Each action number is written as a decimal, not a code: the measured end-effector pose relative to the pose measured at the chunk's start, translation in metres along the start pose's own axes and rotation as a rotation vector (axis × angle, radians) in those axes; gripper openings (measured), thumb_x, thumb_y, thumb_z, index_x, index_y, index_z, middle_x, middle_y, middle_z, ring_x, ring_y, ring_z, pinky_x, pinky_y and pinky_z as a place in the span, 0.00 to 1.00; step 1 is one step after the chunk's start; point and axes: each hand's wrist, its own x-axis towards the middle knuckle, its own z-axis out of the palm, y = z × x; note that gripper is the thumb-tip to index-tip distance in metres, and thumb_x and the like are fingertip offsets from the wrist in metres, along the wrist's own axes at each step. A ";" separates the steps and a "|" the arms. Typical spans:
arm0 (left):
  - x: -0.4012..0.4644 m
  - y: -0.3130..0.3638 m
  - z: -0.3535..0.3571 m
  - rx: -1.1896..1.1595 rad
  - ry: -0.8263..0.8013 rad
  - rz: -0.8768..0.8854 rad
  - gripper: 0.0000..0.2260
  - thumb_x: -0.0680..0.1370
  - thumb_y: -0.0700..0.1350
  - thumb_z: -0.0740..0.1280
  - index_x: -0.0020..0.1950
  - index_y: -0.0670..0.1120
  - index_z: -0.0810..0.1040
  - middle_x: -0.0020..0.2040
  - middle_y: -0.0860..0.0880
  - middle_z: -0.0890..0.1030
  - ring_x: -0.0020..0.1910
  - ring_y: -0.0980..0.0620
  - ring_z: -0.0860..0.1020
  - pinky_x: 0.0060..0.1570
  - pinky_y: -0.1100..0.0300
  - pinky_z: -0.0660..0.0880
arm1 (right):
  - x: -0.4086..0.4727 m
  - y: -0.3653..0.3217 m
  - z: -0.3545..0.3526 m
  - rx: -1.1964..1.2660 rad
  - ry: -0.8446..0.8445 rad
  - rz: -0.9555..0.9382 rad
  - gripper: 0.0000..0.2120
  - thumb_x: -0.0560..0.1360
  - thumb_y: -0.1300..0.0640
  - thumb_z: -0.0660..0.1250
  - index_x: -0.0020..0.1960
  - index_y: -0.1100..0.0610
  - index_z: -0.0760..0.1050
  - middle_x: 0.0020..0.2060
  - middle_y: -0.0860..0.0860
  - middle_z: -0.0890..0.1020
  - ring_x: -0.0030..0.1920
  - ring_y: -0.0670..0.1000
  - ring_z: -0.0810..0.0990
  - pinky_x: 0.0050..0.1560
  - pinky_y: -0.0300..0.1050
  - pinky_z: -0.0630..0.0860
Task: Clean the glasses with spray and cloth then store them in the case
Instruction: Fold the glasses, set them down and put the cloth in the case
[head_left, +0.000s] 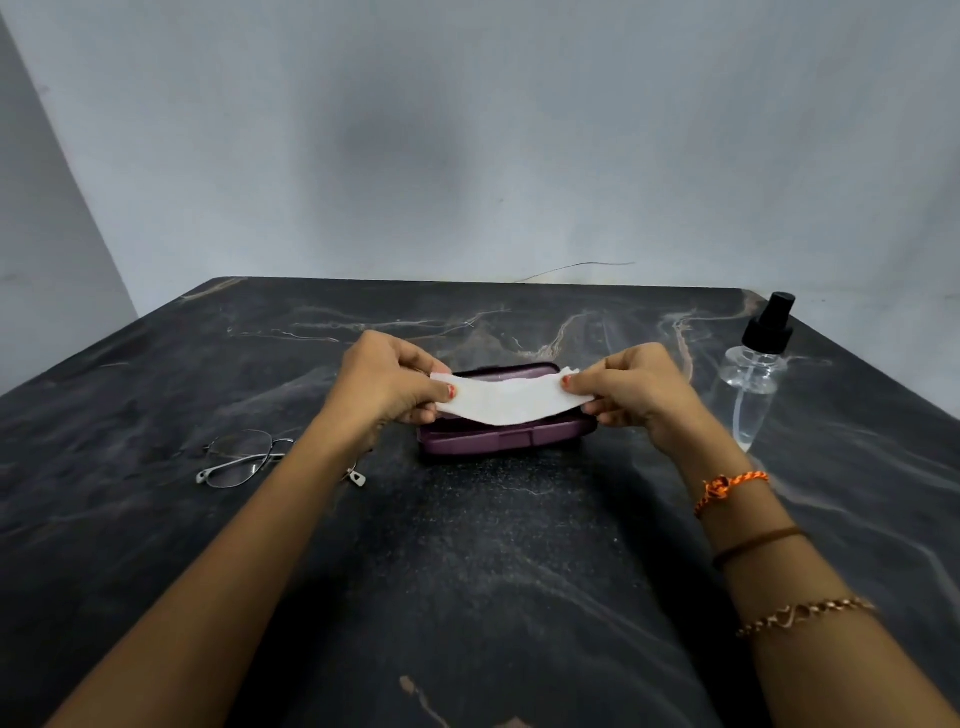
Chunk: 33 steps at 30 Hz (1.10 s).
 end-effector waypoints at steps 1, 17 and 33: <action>0.001 -0.001 0.000 0.018 -0.009 -0.008 0.07 0.67 0.29 0.72 0.36 0.41 0.79 0.33 0.42 0.80 0.16 0.59 0.73 0.18 0.70 0.71 | 0.000 0.000 0.000 -0.035 -0.006 0.008 0.08 0.66 0.64 0.73 0.33 0.63 0.76 0.26 0.56 0.77 0.23 0.46 0.74 0.18 0.32 0.69; 0.005 -0.008 0.001 0.304 -0.126 -0.088 0.03 0.68 0.31 0.72 0.37 0.38 0.80 0.25 0.45 0.79 0.17 0.57 0.74 0.18 0.68 0.73 | -0.003 -0.002 -0.001 -0.311 -0.126 0.064 0.10 0.67 0.64 0.73 0.31 0.62 0.73 0.25 0.55 0.76 0.25 0.48 0.74 0.20 0.33 0.73; -0.004 -0.008 0.011 0.608 -0.083 0.099 0.11 0.65 0.34 0.74 0.32 0.46 0.75 0.24 0.51 0.77 0.14 0.61 0.72 0.17 0.77 0.65 | 0.002 0.004 0.009 -0.619 -0.008 -0.079 0.11 0.63 0.62 0.75 0.26 0.58 0.74 0.29 0.56 0.82 0.22 0.49 0.76 0.29 0.41 0.77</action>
